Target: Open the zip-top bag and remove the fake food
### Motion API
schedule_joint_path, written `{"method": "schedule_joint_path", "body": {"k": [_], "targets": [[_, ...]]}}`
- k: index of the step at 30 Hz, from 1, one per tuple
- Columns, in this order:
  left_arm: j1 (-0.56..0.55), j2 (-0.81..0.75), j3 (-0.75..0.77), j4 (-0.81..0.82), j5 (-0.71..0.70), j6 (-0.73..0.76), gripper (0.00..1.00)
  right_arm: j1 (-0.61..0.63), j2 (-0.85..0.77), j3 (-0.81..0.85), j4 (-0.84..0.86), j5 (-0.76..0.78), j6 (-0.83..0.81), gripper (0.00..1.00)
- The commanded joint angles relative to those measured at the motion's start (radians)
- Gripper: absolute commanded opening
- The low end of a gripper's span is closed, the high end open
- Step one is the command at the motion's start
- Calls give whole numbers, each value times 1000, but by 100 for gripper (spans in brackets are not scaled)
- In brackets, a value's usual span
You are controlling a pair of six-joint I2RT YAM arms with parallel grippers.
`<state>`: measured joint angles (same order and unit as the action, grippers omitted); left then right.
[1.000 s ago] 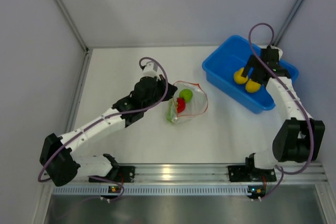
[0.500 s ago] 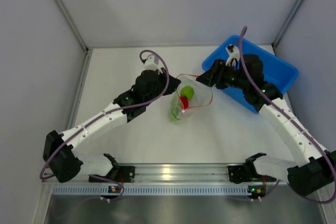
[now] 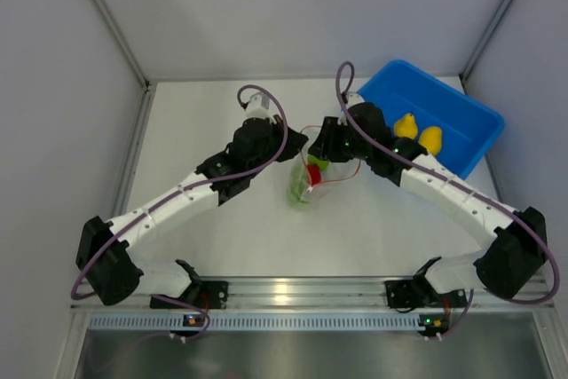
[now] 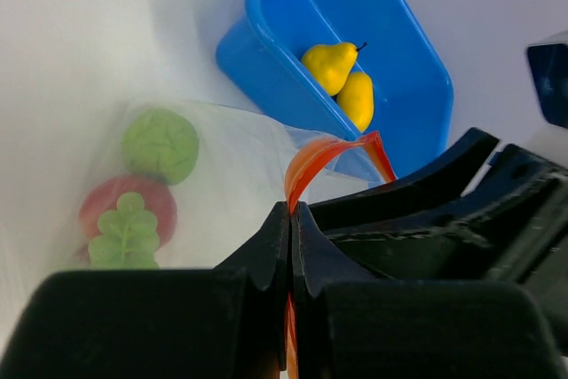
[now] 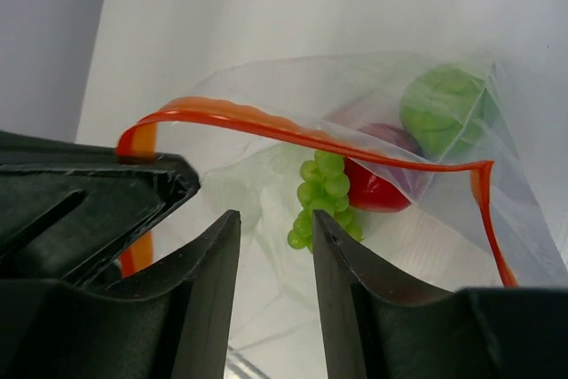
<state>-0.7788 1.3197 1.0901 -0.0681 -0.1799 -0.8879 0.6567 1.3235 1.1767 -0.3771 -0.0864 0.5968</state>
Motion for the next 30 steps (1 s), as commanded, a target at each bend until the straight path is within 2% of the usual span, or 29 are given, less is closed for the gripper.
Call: {"method": "schedule_joint_path", "body": {"k": [1,5,9,19,21,30], "targets": [[4,-36,-5,57,-12,-6,0,41,45,35,18,111,-12,38],[4,-62,-18,57,-24,6,0,67,94,23,56,135,3,35],[4,-82,-27,57,-30,14,0,104,152,24,92,134,21,36],[4,-89,-48,57,-36,10,0,184,258,-9,208,172,86,45],[4,-88,-53,57,-36,10,0,193,299,-3,208,177,84,51],[6,-106,-76,57,-43,26,0,205,413,-34,270,131,103,50]]}}
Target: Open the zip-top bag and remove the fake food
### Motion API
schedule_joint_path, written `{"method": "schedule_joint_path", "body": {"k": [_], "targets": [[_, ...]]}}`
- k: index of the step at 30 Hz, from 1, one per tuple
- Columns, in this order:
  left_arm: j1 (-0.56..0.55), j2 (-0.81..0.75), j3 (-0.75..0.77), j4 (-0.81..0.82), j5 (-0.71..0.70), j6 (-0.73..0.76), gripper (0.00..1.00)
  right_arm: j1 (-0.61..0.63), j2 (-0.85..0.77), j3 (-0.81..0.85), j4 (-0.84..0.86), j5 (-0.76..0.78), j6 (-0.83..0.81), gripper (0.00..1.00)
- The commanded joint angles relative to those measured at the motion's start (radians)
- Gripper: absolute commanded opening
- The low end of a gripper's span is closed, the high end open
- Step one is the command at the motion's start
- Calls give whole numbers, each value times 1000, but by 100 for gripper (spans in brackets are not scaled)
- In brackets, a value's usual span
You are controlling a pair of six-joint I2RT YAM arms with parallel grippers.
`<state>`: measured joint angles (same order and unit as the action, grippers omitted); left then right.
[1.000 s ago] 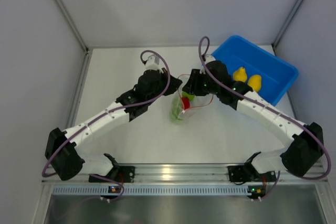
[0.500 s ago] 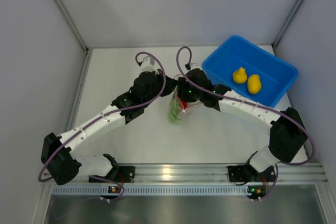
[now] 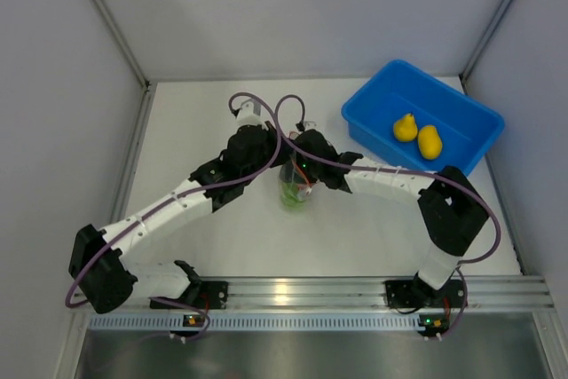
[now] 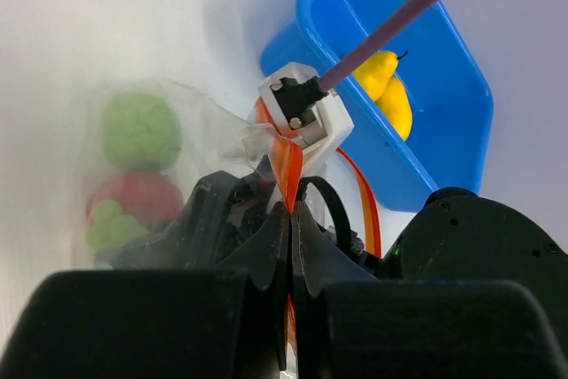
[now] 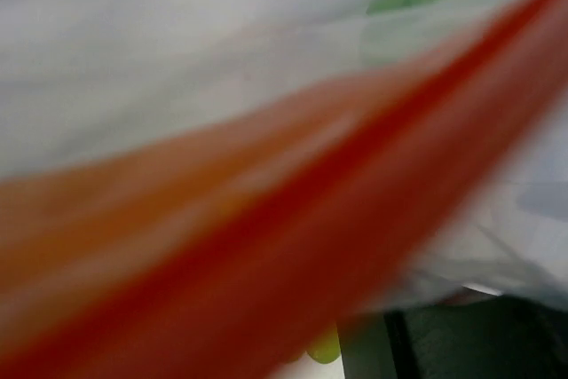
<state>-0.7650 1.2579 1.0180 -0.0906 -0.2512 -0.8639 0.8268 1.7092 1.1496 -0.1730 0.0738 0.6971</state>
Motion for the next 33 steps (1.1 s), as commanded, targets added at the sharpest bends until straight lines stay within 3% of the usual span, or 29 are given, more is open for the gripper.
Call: {"method": "schedule_joint_path", "body": {"k": [1,11,13,17,22,33], "targets": [[-8,-48,-6,80,23,3,0,38,30,-7,64,-26,1,49],[-5,-49,-27,80,0,13,0,67,53,-4,12,34,-36,44],[-3,-51,-32,80,1,9,0,69,67,-2,12,43,-45,41],[-2,-51,-38,78,3,16,0,74,69,-10,36,64,-54,23],[3,-55,-50,78,-2,17,0,78,23,-28,92,66,-85,11],[23,-51,-84,72,-3,14,0,78,-108,-65,141,64,-123,3]]}}
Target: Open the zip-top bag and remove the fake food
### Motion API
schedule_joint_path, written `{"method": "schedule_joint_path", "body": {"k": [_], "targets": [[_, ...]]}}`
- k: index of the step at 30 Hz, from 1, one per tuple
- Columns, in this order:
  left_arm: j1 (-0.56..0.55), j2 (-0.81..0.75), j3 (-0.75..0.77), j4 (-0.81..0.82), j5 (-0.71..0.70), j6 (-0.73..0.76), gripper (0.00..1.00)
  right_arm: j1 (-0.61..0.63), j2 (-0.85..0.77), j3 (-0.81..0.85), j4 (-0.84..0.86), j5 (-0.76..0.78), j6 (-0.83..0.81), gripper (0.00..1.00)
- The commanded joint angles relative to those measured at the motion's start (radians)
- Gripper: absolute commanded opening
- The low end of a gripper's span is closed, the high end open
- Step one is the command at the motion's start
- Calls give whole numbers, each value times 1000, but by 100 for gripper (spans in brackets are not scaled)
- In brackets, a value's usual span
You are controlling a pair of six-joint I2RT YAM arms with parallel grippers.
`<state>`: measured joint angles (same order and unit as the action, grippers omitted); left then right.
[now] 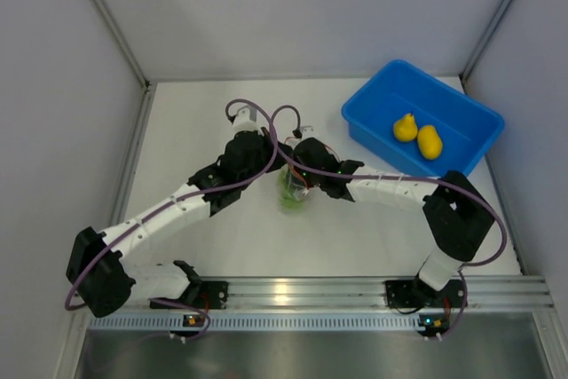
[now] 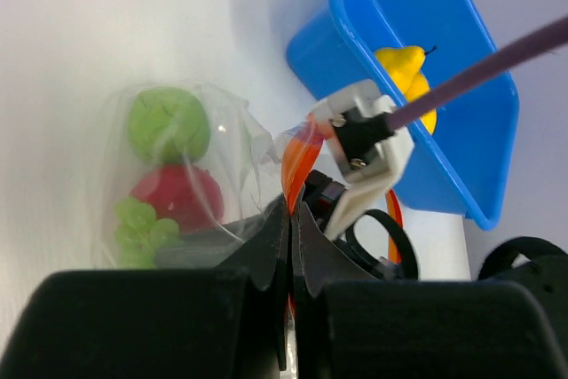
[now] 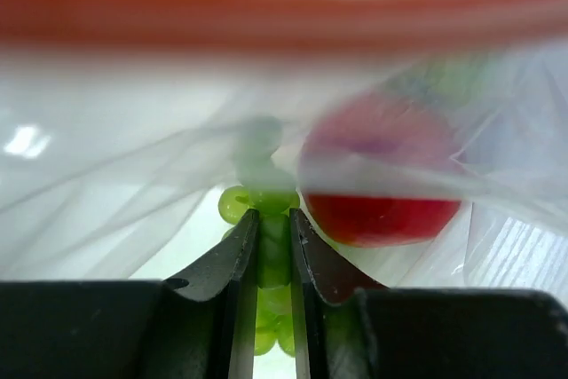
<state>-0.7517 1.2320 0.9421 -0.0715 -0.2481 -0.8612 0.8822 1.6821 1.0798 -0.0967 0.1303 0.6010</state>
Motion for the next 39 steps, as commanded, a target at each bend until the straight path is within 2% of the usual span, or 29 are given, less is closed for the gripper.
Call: {"method": "schedule_joint_path", "body": {"k": [1,16,29,39], "targets": [[11,-22,-9,55,-5,14,0,23,-96,5,60,9,-29,3],[20,-14,-17,55,9,11,0,21,-275,-1,26,80,-76,0],[20,-17,-17,55,9,19,0,11,-372,106,-116,189,-162,0],[28,14,-5,56,24,16,0,-3,-443,192,-184,189,-202,0]]}}
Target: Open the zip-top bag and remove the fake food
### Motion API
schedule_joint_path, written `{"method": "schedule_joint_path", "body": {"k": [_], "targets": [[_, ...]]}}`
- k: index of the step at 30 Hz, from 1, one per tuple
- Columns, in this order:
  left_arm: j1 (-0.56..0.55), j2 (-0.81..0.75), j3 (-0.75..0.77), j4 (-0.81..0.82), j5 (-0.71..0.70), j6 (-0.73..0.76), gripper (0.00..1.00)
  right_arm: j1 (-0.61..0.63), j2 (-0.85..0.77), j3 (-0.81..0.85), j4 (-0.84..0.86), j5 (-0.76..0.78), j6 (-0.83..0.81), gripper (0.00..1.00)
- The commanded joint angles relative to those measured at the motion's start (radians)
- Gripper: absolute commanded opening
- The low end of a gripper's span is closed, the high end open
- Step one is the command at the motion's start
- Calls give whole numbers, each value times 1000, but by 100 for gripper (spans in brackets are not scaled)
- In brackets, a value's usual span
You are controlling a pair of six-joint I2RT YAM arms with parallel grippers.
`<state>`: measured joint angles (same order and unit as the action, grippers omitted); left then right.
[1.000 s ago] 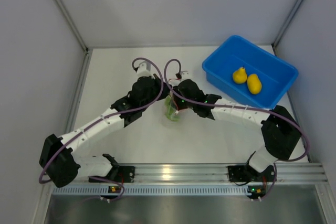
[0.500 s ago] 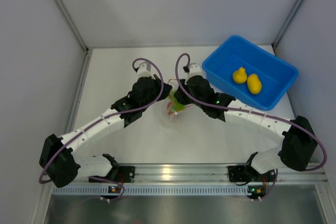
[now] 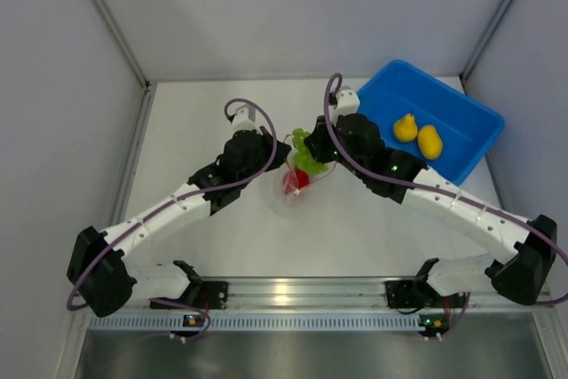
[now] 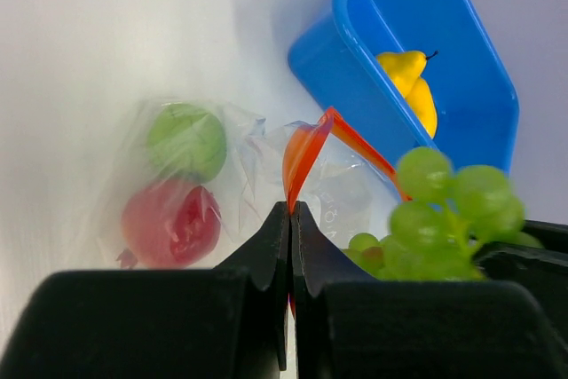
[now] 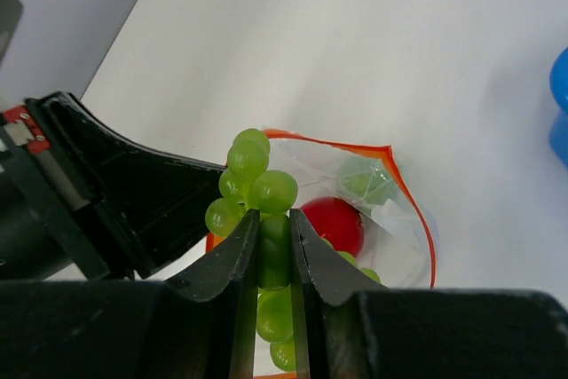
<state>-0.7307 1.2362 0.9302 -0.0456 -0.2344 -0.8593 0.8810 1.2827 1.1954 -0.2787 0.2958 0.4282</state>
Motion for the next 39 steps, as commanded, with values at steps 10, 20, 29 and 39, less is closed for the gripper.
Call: {"method": "schedule_joint_path", "body": {"k": [10,20,29,39], "targets": [[7,3,-1,29,15,11,0,-141,-26,315,-131,22,-88,0],[13,-21,-13,29,18,19,0,-621,-5,322,-232,-38,-94,0],[19,-35,-10,29,55,17,0,-959,79,175,-223,-53,-52,6],[20,-49,-1,29,83,20,0,-1025,153,95,-191,-87,-45,68]]}}
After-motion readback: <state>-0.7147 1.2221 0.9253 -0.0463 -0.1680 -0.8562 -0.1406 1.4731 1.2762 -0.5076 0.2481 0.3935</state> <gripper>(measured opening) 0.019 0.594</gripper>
